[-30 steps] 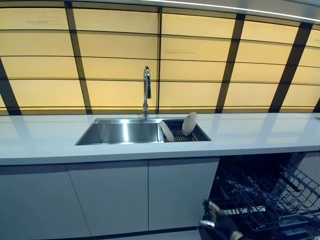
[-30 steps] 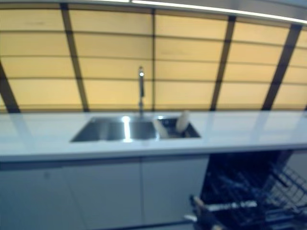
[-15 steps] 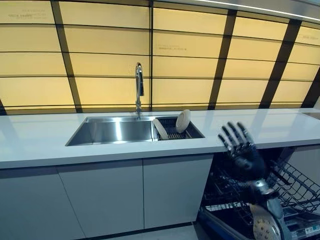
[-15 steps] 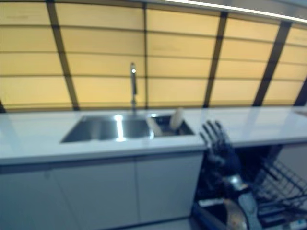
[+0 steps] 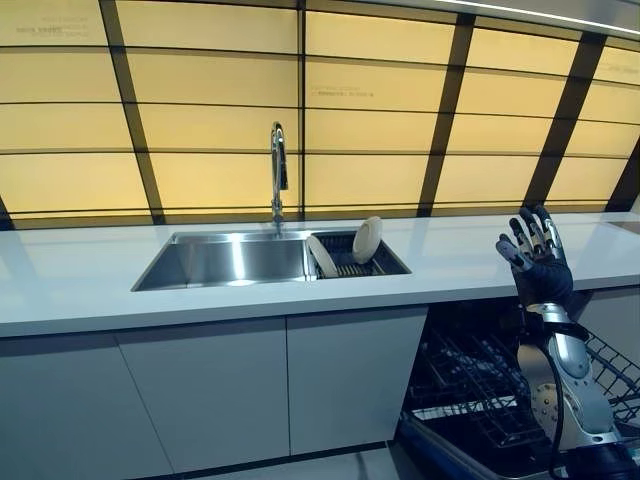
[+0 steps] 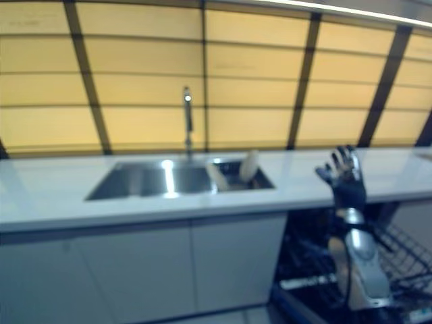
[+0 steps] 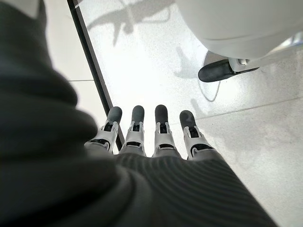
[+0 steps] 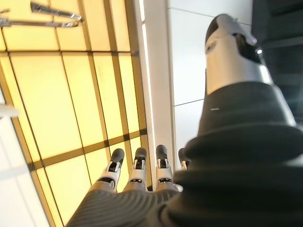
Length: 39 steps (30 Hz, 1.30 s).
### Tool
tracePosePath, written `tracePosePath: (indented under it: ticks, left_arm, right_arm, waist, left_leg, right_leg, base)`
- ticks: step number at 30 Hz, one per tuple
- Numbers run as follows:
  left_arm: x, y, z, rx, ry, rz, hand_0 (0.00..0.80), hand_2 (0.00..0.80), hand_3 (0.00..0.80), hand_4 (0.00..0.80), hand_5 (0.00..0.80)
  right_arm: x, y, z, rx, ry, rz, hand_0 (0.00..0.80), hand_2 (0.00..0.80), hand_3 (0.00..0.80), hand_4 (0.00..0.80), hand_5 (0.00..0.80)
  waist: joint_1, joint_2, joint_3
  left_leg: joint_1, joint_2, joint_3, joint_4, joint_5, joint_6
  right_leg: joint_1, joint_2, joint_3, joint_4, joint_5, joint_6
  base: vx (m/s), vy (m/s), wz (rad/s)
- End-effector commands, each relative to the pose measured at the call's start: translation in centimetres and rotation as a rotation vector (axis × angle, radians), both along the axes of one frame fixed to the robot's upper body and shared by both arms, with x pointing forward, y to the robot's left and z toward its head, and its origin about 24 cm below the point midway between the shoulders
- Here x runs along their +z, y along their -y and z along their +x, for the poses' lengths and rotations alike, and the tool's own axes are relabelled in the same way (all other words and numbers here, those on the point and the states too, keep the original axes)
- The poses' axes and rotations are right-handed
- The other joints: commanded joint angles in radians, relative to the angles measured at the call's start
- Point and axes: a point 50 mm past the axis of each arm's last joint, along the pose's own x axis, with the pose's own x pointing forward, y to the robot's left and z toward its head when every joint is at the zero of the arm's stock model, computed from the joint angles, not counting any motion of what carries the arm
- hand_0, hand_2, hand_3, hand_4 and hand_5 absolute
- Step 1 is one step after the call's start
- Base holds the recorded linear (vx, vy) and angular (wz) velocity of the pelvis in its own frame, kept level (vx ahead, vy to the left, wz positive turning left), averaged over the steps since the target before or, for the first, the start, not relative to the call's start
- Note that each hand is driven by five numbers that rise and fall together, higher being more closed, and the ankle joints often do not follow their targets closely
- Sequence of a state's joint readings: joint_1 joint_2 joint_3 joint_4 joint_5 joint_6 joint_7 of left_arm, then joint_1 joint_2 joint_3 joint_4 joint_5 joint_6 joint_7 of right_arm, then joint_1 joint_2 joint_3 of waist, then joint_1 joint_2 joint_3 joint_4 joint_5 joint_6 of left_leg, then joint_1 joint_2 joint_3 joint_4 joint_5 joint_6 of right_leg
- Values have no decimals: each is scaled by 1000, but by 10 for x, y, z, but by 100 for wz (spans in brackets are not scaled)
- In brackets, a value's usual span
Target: Take plates into dishwasher
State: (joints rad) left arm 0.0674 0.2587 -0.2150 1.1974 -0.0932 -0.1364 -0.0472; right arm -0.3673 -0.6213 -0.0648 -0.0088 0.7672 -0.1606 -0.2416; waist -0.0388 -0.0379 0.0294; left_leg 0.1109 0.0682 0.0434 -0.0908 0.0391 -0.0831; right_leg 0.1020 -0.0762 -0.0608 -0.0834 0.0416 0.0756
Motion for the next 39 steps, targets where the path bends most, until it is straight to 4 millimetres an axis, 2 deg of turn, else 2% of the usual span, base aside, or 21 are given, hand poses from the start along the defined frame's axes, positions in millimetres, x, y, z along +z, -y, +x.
tracePosePath:
  ticks: [1, 6, 8, 10, 11, 12, 14, 17, 20, 21, 24, 26, 27, 28, 30, 31, 33, 36, 37, 38, 39]
  left_arm:
    - [10, -15, 33, -58, 55, 51, 0, 0, 0, 0, 0]
    - [14, -22, 40, -92, 63, 71, 0, 0, 0, 0, 0]
    - [16, -27, 41, -105, 56, 85, 0, 0, 0, 0, 0]
    - [17, -32, 41, -112, 41, 96, 0, 0, 0, 0, 0]
    - [17, -34, 40, -110, 32, 100, 0, 0, 0, 0, 0]
    - [17, -37, 39, -105, 23, 105, 0, 0, 0, 0, 0]
    - [17, -39, 35, -98, 10, 113, 0, 0, 0, 0, 0]
    - [15, -40, 30, -79, 0, 124, 0, 0, 0, 0, 0]
    - [14, -38, 30, -74, -11, 132, 0, 0, 0, 0, 0]
    - [13, -38, 29, -76, -19, 136, 0, 0, 0, 0, 0]
    - [12, -43, 19, -58, -60, 154, 0, 0, 0, 0, 0]
    - [12, -45, 15, -45, -68, 158, 0, 0, 0, 0, 0]
    - [12, -48, 11, -35, -75, 161, 0, 0, 0, 0, 0]
    - [12, -49, 10, -29, -77, 161, 0, 0, 0, 0, 0]
    - [12, -50, 7, -29, -84, 156, 0, 0, 0, 0, 0]
    - [11, -49, 6, -51, -88, 147, 0, 0, 0, 0, 0]
    - [11, -47, 5, -54, -77, 138, 0, 0, 0, 0, 0]
    - [11, -42, 8, -38, -32, 102, 0, 0, 0, 0, 0]
    - [11, -40, 9, -38, -16, 91, 0, 0, 0, 0, 0]
    - [11, -38, 10, -42, 7, 78, 0, 0, 0, 0, 0]
    - [11, -36, 12, -44, 25, 73, 0, 0, 0, 0, 0]
  right_arm:
    - [51, -2, 11, -26, 142, -48, 0, 0, 0, 0, 0]
    - [64, 1, 22, -46, 123, -63, 0, 0, 0, 0, 0]
    - [65, 3, 25, -64, 118, -69, 0, 0, 0, 0, 0]
    - [68, 8, 25, -92, 109, -88, 0, 0, 0, 0, 0]
    - [71, 10, 27, -112, 106, -104, 0, 0, 0, 0, 0]
    - [76, 12, 28, -132, 103, -126, 0, 0, 0, 0, 0]
    - [85, 16, 30, -147, 98, -134, 0, 0, 0, 0, 0]
    - [91, 24, 29, -147, 93, -142, 0, 0, 0, 0, 0]
    - [93, 27, 28, -144, 83, -144, 0, 0, 0, 0, 0]
    - [93, 27, 27, -149, 78, -143, 0, 0, 0, 0, 0]
    - [89, 24, 27, -147, 45, -159, 0, 0, 0, 0, 0]
    - [87, 22, 27, -144, 34, -163, 0, 0, 0, 0, 0]
    - [85, 23, 28, -145, 20, -159, 0, 0, 0, 0, 0]
    - [85, 23, 29, -142, 15, -156, 0, 0, 0, 0, 0]
    - [84, 24, 31, -132, -4, -157, 0, 0, 0, 0, 0]
    - [79, 18, 35, -104, -31, -155, 0, 0, 0, 0, 0]
    - [73, 11, 38, -85, -53, -164, 0, 0, 0, 0, 0]
    - [61, -2, 39, -45, -90, -195, 0, 0, 0, 0, 0]
    - [58, -4, 38, -35, -94, -199, 0, 0, 0, 0, 0]
    - [53, -5, 36, -19, -98, -204, 0, 0, 0, 0, 0]
    - [51, -5, 36, -11, -101, -215, 0, 0, 0, 0, 0]
  waist:
    - [34, -46, 38]
    - [57, -57, 63]
    - [63, -50, 69]
    - [64, -33, 81]
    - [67, -28, 86]
    - [70, -26, 92]
    - [72, -39, 92]
    - [42, -65, 98]
    - [18, -62, 107]
    - [12, -66, 110]
    - [12, -78, 112]
    - [9, -82, 109]
    - [6, -90, 89]
    - [3, -89, 84]
    - [2, -85, 68]
    - [-1, -75, 51]
    - [-5, -64, 38]
    - [-21, -47, 23]
    - [-25, -45, 21]
    - [-22, -53, 22]
    - [-18, -61, 26]
  left_leg:
    - [-8, -109, 39, 21, -68, 135]
    - [-52, -121, 15, 94, -84, 156]
    - [-70, -123, 7, 112, -89, 166]
    - [-65, -114, 1, 115, -89, 168]
    - [-57, -113, 2, 114, -89, 165]
    - [-47, -114, 1, 111, -87, 163]
    - [-29, -129, -9, 104, -90, 156]
    - [17, -157, -60, 106, -125, 146]
    - [55, -159, -92, 117, -155, 146]
    - [67, -164, -102, 124, -164, 148]
    - [112, -170, -121, 161, -222, 155]
    - [134, -168, -127, 169, -242, 155]
    - [161, -159, -145, 170, -269, 154]
    - [171, -152, -145, 171, -277, 149]
    - [206, -125, -139, 169, -297, 126]
    - [243, -88, -127, 163, -302, 97]
    - [251, -60, -110, 167, -276, 78]
    - [225, -10, -79, 258, -146, 37]
    - [203, 3, -71, 322, -90, 23]
    - [143, 7, -59, 447, -18, 11]
    - [97, 1, -50, 539, 8, 7]
  right_leg:
    - [-63, -20, -31, 123, 5, 27]
    - [-102, -53, -9, 258, 52, 37]
    - [-170, -72, 2, 407, 125, 38]
    - [-248, -82, -1, 552, 174, 47]
    - [-281, -93, -15, 582, 189, 55]
    - [-306, -104, -31, 583, 200, 59]
    - [-323, -107, -55, 490, 203, 62]
    - [-330, -62, -58, 192, 182, 61]
    - [-348, -39, -65, 55, 206, 68]
    - [-368, -43, -64, 27, 219, 71]
    - [-372, -67, -104, 9, 256, 79]
    - [-365, -71, -101, 20, 274, 79]
    - [-341, -74, -77, 31, 266, 75]
    - [-336, -76, -74, 51, 261, 74]
    - [-336, -83, -77, 126, 236, 71]
    - [-332, -77, -84, 174, 198, 64]
    - [-335, -63, -83, 196, 167, 49]
    - [-324, -30, -65, 203, 117, 13]
    - [-308, -16, -58, 195, 103, -3]
    - [-260, 0, -50, 167, 82, -31]
    - [-232, 4, -48, 151, 71, -48]
  base:
    - [-37, 115, -10]
    - [-38, 85, -15]
    - [-49, 137, -40]
    - [8, 170, -19]
    - [81, 170, 0]
    - [127, 96, 4]
    - [212, -4, 4]
    - [321, -96, 11]
    - [321, -97, 20]
    - [372, -136, 37]
    - [482, -213, 49]
    - [492, -241, 0]
    - [458, -241, -12]
    - [495, -264, 3]
    - [448, -281, 34]
    - [507, -346, 37]
    - [366, -271, 22]
    - [343, -282, 19]
    - [348, -367, 13]
    - [360, -402, 0]
    - [330, -387, -4]
